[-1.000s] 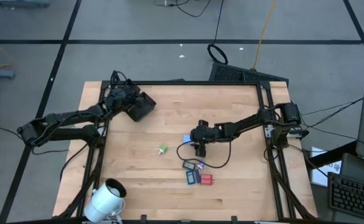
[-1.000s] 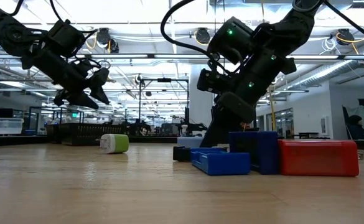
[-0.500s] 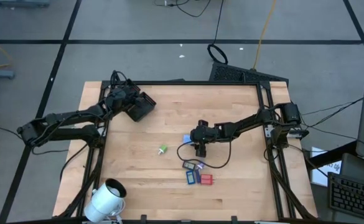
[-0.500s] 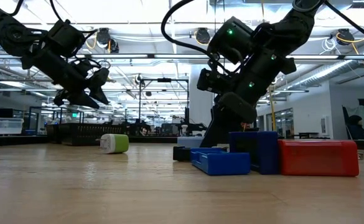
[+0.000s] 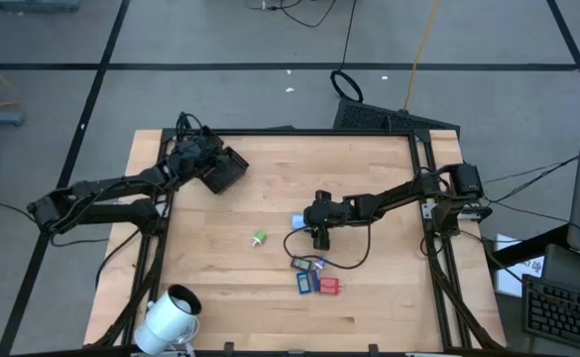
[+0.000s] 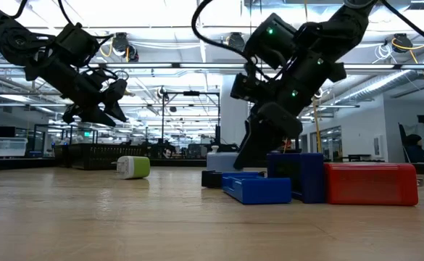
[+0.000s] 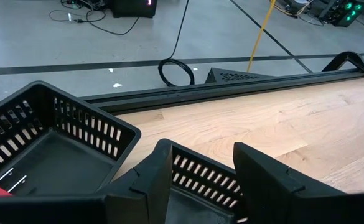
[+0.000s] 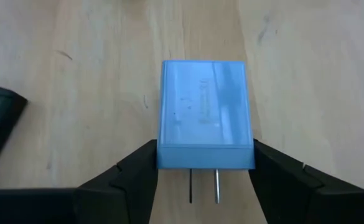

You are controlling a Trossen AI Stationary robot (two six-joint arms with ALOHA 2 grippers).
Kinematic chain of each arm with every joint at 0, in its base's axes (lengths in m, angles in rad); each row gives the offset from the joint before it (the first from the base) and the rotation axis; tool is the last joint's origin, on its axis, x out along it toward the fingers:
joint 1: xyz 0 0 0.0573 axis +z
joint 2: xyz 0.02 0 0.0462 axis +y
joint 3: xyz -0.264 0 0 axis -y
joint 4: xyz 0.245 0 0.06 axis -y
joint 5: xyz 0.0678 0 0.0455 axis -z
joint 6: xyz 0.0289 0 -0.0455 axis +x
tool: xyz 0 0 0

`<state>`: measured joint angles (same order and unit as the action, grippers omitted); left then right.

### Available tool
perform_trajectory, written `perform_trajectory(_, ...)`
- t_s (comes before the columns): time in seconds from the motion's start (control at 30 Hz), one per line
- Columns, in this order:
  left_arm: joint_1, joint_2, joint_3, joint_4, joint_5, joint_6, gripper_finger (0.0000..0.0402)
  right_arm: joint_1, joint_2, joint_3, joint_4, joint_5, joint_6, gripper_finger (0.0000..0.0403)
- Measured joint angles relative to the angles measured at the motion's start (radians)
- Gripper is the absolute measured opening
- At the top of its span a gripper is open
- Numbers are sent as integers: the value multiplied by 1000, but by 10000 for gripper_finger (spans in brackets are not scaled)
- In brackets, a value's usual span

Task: Pick & Place Office items
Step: Put the light blue charger adapter into the top black bin

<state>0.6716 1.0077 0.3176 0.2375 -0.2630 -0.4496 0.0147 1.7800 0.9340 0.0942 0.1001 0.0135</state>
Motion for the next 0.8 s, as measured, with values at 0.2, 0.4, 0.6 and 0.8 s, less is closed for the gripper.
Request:
perform_trajectory(0.2, 0, 0, 0, 0, 0, 0, 170, 0, -50, 0, -15, -1, 0, 216)
perform_trajectory(0.4, 0, 0, 0, 0, 1, -12, 170, 0, -95, 0, 13, 5, -79, 213)
perform_trajectory(0.6, 0, 0, 0, 22, 96, -36, 170, 1, -151, 1, 86, 62, -197, 214)
perform_trajectory(0.8, -23, 0, 0, 113, 209, -36, 170, 0, -211, 2, 109, 166, -269, 214)
